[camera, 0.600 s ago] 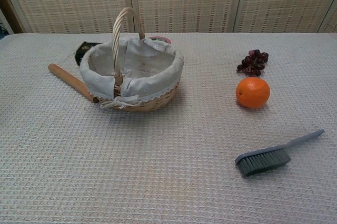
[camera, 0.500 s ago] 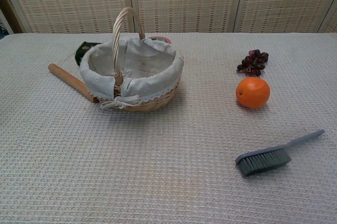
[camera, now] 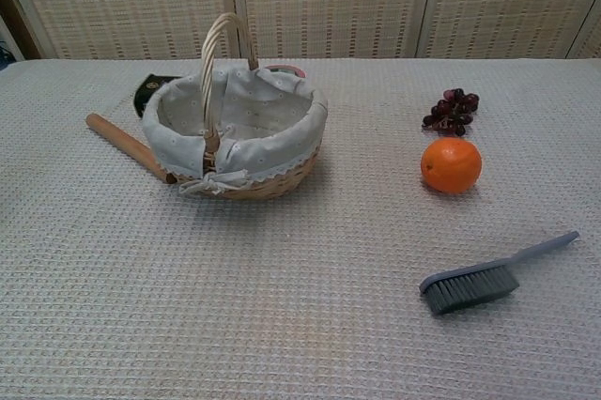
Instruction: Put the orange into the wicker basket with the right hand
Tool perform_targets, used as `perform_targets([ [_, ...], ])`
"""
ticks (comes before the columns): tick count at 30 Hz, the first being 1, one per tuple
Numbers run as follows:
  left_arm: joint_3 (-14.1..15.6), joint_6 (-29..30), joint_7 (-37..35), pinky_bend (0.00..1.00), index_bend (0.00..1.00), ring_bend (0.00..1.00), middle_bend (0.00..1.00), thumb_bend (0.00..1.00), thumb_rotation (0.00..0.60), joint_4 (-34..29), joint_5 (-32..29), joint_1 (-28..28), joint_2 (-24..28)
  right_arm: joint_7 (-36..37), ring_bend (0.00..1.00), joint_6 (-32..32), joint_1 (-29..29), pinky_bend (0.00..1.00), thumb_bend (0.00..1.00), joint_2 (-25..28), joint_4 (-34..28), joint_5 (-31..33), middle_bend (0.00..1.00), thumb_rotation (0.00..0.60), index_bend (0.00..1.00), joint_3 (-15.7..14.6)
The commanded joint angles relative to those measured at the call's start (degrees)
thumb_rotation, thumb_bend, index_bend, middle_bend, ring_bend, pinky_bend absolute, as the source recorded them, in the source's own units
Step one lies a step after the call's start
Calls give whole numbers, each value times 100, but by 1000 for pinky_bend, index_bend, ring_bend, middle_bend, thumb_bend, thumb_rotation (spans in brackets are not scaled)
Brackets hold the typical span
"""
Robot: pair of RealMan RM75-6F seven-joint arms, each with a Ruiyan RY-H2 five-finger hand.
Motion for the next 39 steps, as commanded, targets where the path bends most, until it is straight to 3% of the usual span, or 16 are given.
perform_targets([
  [1,6,-2,0,80,0,0,0,346,600,-1,8,-1,3,-817,0,-801,563,37,99,-110,-614,1199,0,600,0,481],
  [5,1,-19,-17,80,0,0,0,347,600,-18,-18,-4,8,-1468,0,-1275,1222,37,100,-575,-788,2702,0,600,0,977],
  [10,4,-25,-59,79,0,0,0,346,600,-33,-29,1,27,-2242,0,-1216,1980,37,99,-1354,-386,3857,0,600,0,1278],
  [19,25,-71,-130,79,0,0,0,345,600,-56,-16,-12,60,-2802,0,-1032,2811,37,99,-2513,573,4663,0,600,0,1377],
  [31,12,-136,-258,79,0,0,0,347,600,-101,-97,-23,108,-2971,0,-988,3339,59,99,-3224,1625,5142,0,600,1,1483],
  [35,4,-165,-284,79,0,0,0,345,600,-113,-130,-31,120,-2906,6,-1044,3430,123,102,-3486,2061,5123,21,600,70,1418],
  [37,6,-169,-288,79,0,0,0,346,600,-121,-129,-32,123,-2824,58,-1076,3466,216,118,-3597,2252,5060,89,600,97,1415],
  [39,4,-160,-301,80,0,0,0,347,600,-124,-122,-31,124,-2606,273,-1066,3482,461,168,-3719,2427,4825,294,600,114,1408],
])
